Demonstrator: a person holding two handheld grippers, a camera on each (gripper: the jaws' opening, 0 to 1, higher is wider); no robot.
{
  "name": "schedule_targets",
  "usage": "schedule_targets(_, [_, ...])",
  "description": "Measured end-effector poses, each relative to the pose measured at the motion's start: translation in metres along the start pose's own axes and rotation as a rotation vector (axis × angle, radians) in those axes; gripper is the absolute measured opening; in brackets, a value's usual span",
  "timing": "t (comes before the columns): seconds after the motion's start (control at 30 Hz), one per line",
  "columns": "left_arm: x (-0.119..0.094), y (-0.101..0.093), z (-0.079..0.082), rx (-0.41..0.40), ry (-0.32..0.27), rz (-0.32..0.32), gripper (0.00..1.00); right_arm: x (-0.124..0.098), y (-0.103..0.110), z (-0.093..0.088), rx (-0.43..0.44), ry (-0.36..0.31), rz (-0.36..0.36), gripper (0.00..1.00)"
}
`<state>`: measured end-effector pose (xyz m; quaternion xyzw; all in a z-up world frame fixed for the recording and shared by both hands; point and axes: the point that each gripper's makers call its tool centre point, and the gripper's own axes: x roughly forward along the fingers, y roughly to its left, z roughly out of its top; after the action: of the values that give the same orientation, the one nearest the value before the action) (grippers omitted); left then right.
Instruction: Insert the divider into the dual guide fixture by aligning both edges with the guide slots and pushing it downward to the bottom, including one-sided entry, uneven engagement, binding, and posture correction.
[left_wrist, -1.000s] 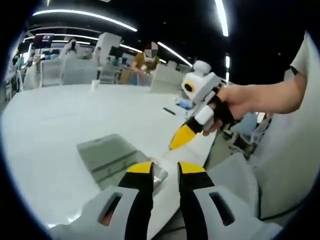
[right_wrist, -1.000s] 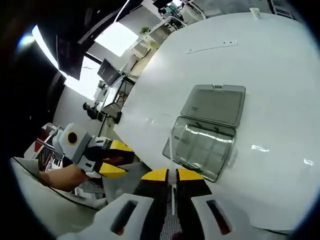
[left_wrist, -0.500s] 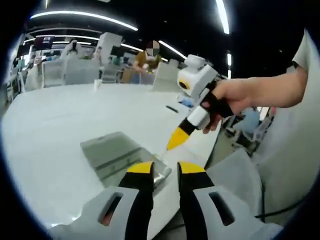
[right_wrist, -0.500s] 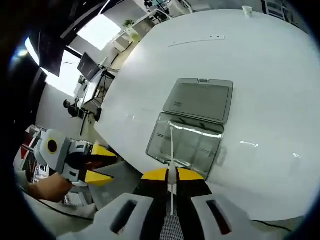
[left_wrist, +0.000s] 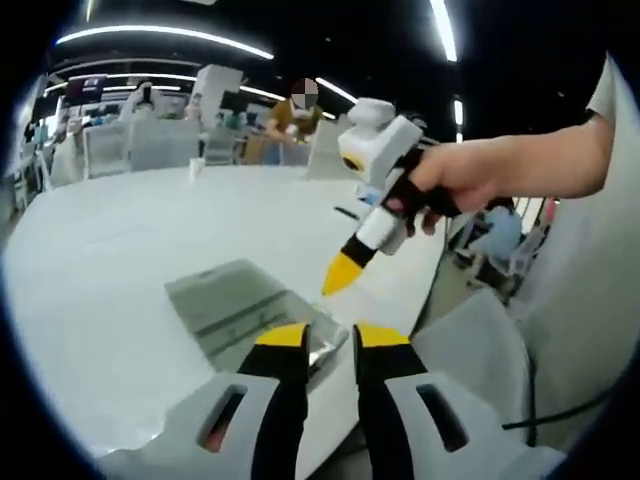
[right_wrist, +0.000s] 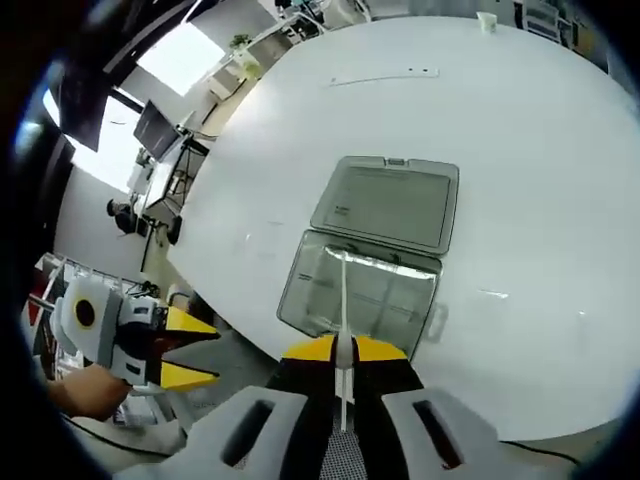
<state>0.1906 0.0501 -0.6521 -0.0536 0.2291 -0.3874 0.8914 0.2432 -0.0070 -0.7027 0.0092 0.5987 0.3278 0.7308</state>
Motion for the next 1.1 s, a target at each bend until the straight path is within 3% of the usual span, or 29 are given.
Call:
schedule_targets(0.07, [0.000,0.000,0.000,-0.001,0.000,-0.001,0.14,0.000,-0.005,0.002,-0.027,-0.005,-0.027,0.00])
schedule_targets(0.17, [0.000,0.000,-0.001,0.000,0.002,-0.003,0.14,-0.001,-0.008,-0.006,0.038,0.049,-0.050,0.00])
schedule_targets(0.3, [0.000,0.001,0.000,-0.001,0.001,-0.007,0.14,0.001,-0.006,-0.001,0.045,0.030,-0.033,0.00])
schedule_targets(0.5, [0.001,0.003,-0.001,-0.002,0.001,-0.011,0.14,0.004,-0.013,-0.005,0.058,0.049,-0.083,0.00])
schedule_targets(0.67, [0.002,0.004,-0.001,-0.006,0.001,-0.014,0.13,0.005,-0.008,-0.006,0.099,0.064,-0.066,0.00])
schedule_targets(1.1, [0.002,0.006,-0.001,0.007,0.008,-0.009,0.13,0.010,-0.007,-0.004,0.158,0.112,-0.105,0.00])
